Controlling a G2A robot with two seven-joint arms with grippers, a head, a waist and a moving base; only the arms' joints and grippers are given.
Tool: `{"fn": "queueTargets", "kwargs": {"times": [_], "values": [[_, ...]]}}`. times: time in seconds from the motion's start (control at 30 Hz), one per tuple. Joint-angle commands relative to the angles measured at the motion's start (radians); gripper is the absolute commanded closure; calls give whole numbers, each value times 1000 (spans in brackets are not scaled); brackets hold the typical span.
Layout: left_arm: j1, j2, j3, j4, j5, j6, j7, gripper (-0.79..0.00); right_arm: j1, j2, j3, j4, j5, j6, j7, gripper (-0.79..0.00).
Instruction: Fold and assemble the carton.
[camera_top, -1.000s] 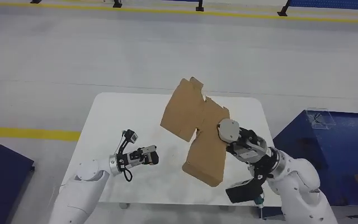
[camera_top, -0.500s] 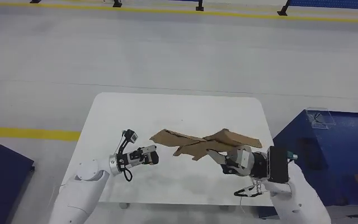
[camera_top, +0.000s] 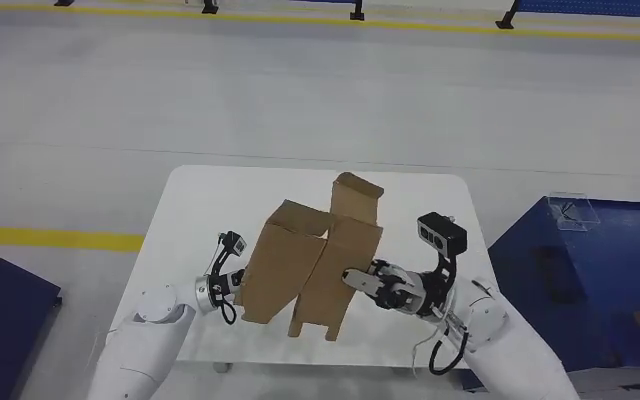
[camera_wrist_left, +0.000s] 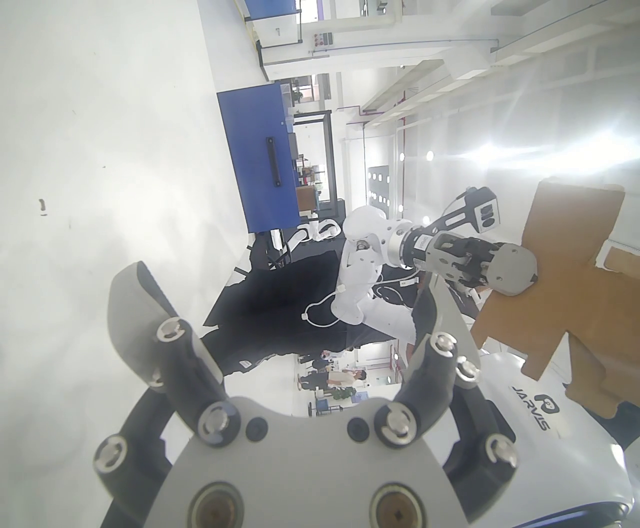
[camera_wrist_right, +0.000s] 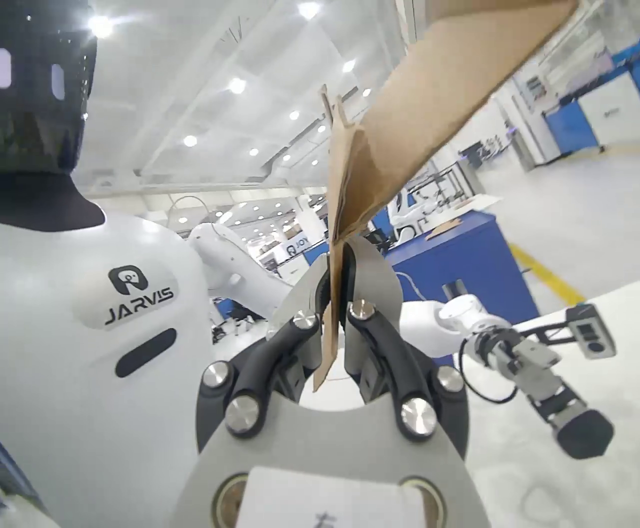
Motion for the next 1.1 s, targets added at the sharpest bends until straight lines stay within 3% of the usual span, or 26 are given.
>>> {"fn": "queueTargets", "kwargs": {"times": [0.0, 0.4, 0.47, 0.67, 0.8, 0.93, 1.07], "values": [[0, 0, 0, 0, 0, 0, 0, -785, 12, 5, 1, 22, 102, 43, 100, 0], [0, 0, 0, 0, 0, 0, 0, -785, 16, 6, 6, 26, 98, 42, 111, 0], [0, 0, 0, 0, 0, 0, 0, -785, -6, 2, -13, -9, 195, 91, 82, 0], [0, 0, 0, 0, 0, 0, 0, -785, -47, 3, -30, -111, 961, 516, 368, 0], [0, 0, 0, 0, 0, 0, 0, -785, -76, -4, -17, -128, 1332, 816, 467, 0], [0, 0, 0, 0, 0, 0, 0, -785, -112, -11, -30, -153, 1611, 1087, 429, 0], [0, 0, 0, 0, 0, 0, 0, -785, -144, -14, -59, -176, 1892, 1356, 289, 0]]}}
